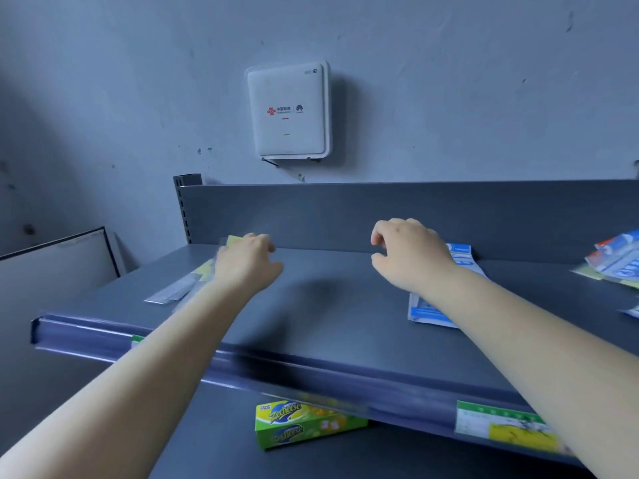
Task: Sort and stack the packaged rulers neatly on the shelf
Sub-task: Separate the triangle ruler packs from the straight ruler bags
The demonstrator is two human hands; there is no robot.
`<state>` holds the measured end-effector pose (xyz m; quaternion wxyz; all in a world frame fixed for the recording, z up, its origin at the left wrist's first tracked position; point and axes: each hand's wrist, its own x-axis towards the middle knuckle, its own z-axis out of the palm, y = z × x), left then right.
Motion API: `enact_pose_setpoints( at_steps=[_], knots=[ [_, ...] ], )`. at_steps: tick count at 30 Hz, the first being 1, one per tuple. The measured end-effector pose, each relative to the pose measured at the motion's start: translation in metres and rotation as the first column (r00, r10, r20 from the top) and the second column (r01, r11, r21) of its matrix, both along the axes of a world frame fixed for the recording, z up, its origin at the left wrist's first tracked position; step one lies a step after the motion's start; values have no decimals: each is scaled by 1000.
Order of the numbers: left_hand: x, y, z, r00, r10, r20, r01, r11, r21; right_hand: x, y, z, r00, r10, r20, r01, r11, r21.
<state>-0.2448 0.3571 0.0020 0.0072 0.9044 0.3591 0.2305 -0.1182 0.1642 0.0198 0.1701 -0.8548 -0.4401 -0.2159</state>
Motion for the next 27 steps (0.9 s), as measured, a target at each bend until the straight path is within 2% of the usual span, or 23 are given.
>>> enact_pose_setpoints(
  at_steps=[3, 6, 10, 19, 25, 27],
  knots=[
    [35, -55, 4, 990, -115, -76, 123, 986, 109, 13, -36, -1, 989, -46, 143, 61, 993, -101],
    [69, -113, 7, 972, -213, -98, 228, 956, 183, 28, -78, -3, 981, -79, 177, 107, 982, -158],
    [107, -185, 9, 935, -346, -83, 356, 915, 192, 48, -137, -8, 973, -140, 182, 171, 970, -171],
    [177, -324, 2, 828, -559, -44, 554, 828, -92, 100, -276, -24, 961, -277, -18, 276, 960, -53],
    [219, -362, -16, 796, -581, -169, 519, 800, -301, 129, -332, -29, 945, -315, -91, 318, 948, 22],
    [230, -366, -19, 803, -554, -219, 479, 819, -314, 133, -341, -29, 944, -306, -124, 313, 949, 40]
  ],
)
